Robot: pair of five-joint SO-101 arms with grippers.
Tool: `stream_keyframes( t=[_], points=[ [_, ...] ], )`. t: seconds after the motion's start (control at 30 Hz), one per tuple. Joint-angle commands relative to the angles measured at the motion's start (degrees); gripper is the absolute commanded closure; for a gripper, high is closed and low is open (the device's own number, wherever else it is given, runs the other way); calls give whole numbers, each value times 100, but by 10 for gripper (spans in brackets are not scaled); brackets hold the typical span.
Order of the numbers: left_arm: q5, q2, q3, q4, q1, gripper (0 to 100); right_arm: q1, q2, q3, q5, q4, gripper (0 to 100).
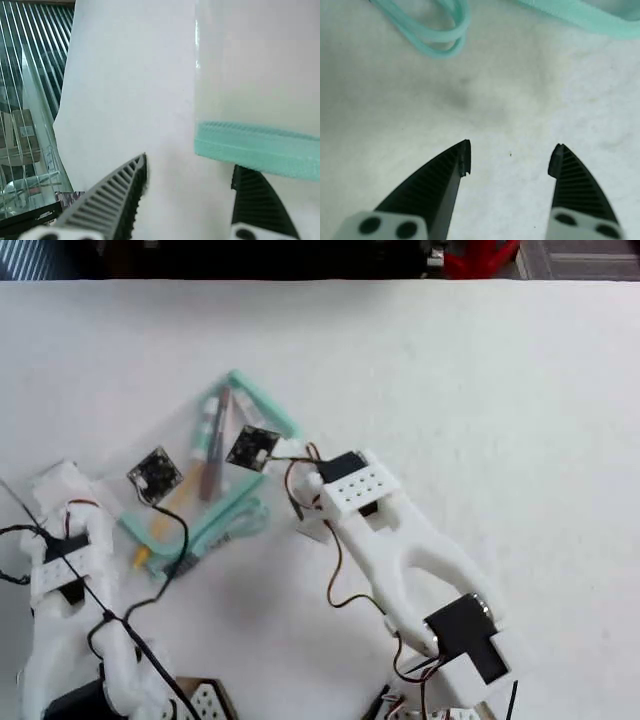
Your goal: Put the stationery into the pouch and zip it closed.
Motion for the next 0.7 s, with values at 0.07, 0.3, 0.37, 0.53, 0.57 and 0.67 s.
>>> stream_keyframes(
  t=[0.07, 0.3, 0.37, 0.53, 0.57, 0.67],
  points=[
    [-774, -13, 237, -149, 541, 723, 22, -242, -26, -62, -22, 740],
    [-158, -259, 756, -185, 1165, 725, 198, -295, -44, -62, -31, 740],
    [527, -497, 756, -202, 1376, 725, 382, -295, -70, -62, -57, 740],
    [1231, -1209, 809, -352, 1815, 725, 673, -295, -70, -79, -268, 740],
    [1398, -1314, 853, -352, 1903, 725, 725, -295, -70, -176, -321, 740],
    [1767, -1675, 1134, -352, 2273, 726, 919, -295, -70, -431, -523, 740]
  ],
)
